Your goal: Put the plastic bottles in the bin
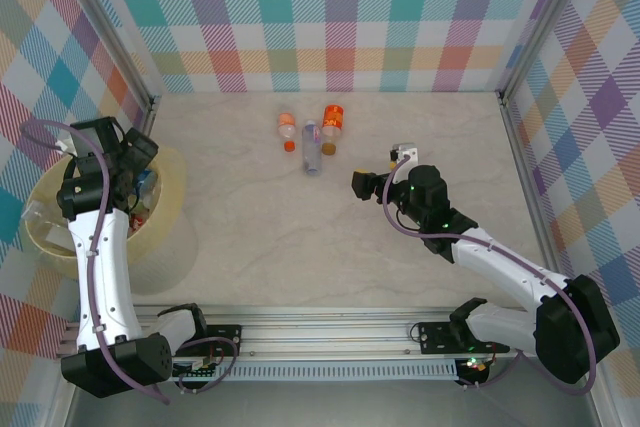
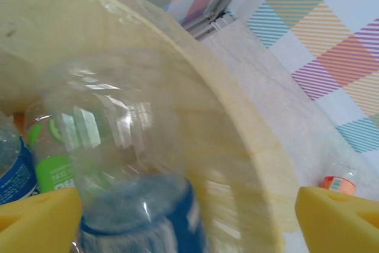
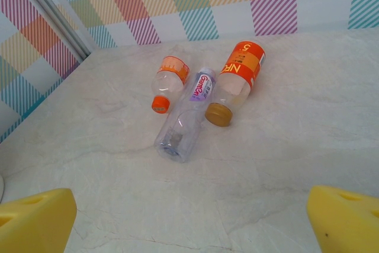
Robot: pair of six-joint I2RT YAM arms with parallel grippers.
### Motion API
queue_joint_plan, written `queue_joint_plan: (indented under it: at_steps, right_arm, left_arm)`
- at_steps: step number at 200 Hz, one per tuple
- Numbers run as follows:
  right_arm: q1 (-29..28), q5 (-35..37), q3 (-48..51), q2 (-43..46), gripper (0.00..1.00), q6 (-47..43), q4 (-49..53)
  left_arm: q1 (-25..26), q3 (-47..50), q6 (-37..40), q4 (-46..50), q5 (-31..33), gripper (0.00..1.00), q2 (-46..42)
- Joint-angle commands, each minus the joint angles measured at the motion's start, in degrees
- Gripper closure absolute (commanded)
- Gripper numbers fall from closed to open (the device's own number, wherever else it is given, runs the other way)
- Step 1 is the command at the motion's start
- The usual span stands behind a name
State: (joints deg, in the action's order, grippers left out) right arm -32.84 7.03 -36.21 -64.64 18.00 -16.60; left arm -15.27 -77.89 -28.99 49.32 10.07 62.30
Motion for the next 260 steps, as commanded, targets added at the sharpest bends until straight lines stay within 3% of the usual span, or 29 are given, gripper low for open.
queue_joint_plan:
  at_steps: [1, 96, 132, 154, 200, 229, 260]
  right_arm:
    - [-0.12, 0.67, -0.04, 0.99, 0.00, 0.58, -0.48]
    - [-0.13, 0.77, 0.47, 0.75, 0.00, 0.46, -0.70]
    - [-0.12, 1.13, 0.70, 1.09, 0.00, 0.37, -0.47]
    - [-0.12, 1.02, 0.71, 1.21, 0.00, 0.28, -0.62]
    - [-0.12, 0.51, -2.02, -1.17, 0.00, 0.02, 1.35]
    - [0.19, 1.45, -5.40, -4.88, 0.00, 2.39, 4.14]
    - [0.32, 2.88, -9.58, -9.17, 0.00, 6.69, 8.37]
  left_arm:
    - [-0.99, -0.95, -0.95, -1.18, -2.40, 0.02, -0.34]
    - [-2.98, 0.89, -4.71, -1.41, -7.52, 0.00, 3.28]
    - [-4.08, -0.29, -7.37, 0.30, 0.05, 0.00, 3.98]
    - [-4.69, -1.06, -8.60, 0.66, 1.34, 0.00, 2.26]
    - [-4.36, -5.06, -7.68, -0.54, -7.36, 0.00, -2.29]
    - [-1.62, -5.84, -7.15, -4.03, -14.68, 0.00, -4.78]
    - [10.06, -7.38, -5.56, -5.09, -14.01, 0.00, -3.32]
